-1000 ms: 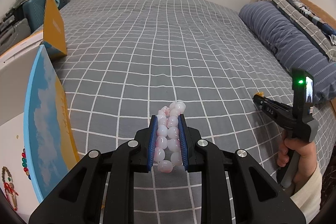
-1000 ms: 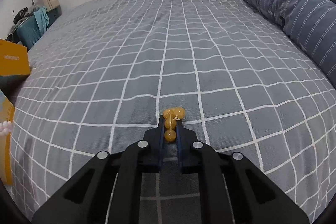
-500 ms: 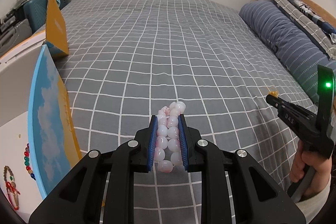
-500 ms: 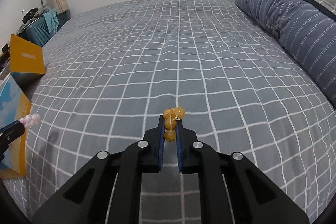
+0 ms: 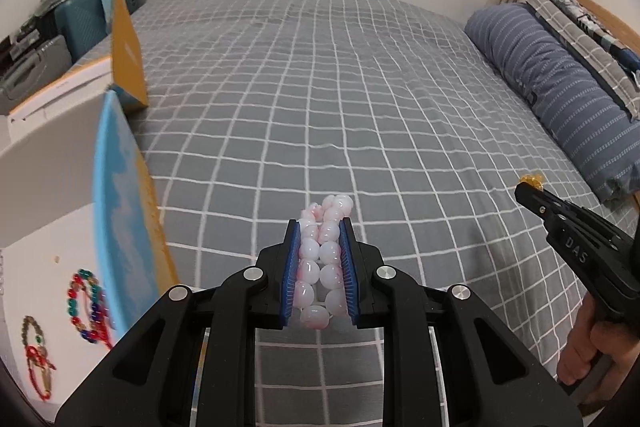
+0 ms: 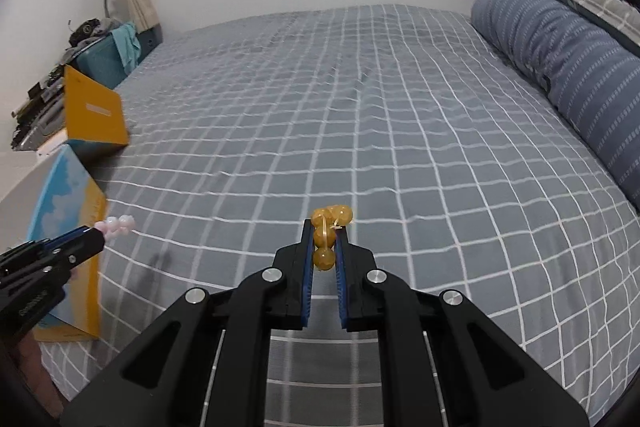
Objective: Organize jewelry
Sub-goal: 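Carry the pink-white and yellow bracelets with both tools into the white box, then open the left tool while the right tool opens to drop the bracelets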
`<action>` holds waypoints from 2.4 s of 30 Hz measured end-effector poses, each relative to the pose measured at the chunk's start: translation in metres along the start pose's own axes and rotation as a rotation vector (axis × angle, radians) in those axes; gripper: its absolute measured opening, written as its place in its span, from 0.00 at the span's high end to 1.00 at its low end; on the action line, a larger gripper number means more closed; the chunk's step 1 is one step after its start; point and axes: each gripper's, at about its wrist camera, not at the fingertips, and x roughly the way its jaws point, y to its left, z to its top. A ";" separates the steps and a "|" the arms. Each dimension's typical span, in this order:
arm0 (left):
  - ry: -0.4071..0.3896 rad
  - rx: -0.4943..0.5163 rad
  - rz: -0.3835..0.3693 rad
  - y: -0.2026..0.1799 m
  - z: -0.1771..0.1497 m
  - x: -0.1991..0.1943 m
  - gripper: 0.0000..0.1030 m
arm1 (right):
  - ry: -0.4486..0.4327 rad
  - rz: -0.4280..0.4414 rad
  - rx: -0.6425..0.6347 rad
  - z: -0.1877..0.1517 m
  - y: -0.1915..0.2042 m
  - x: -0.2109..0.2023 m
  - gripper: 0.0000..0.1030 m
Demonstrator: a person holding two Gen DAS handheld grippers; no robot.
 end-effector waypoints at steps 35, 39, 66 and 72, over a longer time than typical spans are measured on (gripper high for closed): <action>-0.100 -0.194 0.197 0.159 -0.005 -0.124 0.81 | -0.055 0.287 -0.273 0.035 0.228 -0.051 0.91; -0.080 -0.232 0.234 0.188 -0.022 -0.128 0.81 | -0.034 0.326 -0.317 0.023 0.265 -0.048 0.91; 0.031 -0.337 0.344 0.272 -0.088 -0.117 0.77 | 0.175 0.355 -0.393 -0.037 0.358 -0.002 0.83; -0.024 -0.327 0.368 0.262 -0.084 -0.138 0.52 | 0.100 0.358 -0.378 -0.029 0.347 -0.025 0.48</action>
